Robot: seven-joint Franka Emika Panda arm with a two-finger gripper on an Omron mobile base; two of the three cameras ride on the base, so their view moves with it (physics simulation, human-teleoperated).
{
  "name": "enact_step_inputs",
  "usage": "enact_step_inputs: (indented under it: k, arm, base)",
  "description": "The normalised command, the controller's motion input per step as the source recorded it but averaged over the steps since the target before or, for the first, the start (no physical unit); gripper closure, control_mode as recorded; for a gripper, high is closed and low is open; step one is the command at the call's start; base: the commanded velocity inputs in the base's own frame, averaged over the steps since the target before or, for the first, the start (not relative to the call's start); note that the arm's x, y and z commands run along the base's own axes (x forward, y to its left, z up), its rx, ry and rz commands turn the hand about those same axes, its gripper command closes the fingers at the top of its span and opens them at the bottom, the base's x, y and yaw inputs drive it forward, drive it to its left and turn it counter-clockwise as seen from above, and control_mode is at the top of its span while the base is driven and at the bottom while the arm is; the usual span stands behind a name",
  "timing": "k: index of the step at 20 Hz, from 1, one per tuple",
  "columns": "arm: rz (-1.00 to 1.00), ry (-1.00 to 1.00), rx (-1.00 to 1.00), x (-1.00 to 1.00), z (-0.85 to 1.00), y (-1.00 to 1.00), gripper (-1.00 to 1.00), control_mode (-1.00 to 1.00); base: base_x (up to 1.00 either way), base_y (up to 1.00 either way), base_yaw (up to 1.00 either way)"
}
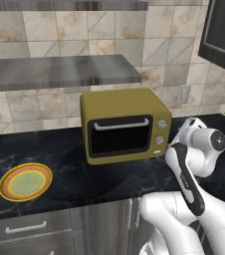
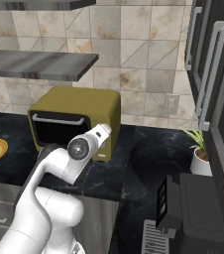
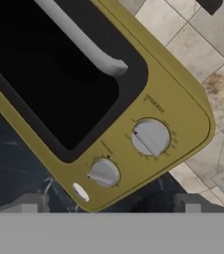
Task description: Pick up the bagel from the plate, place it on the toaster oven rack, close the door, and set the timer.
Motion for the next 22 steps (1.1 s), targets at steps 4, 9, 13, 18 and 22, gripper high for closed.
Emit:
enact_step_inputs:
  k: [4,9,13,18,22]
  arm:
    - [0.00,0.02,0.00,0.04,-0.23,0.00,-1.00,-1.00]
    - [-0.06,0.01,0.00,0.00,-0.17,0.00,-1.00,-1.00]
    - [-0.10,0.00,0.00,0.00,-0.14,0.00,-1.00,-1.00]
    - [-0.05,0.00,0.00,0.00,-0.10,0.00,-1.00,-1.00]
    - [0.00,0.00,0.00,0.00,-0.09,0.00,-1.00,-1.00]
  base:
    - [0.00,0.00,0.00]
    - [0.00,0.00,0.00]
    - [0.00,0.00,0.00]
    - [0.00,0.00,0.00]
    - [0.00,0.00,0.00]
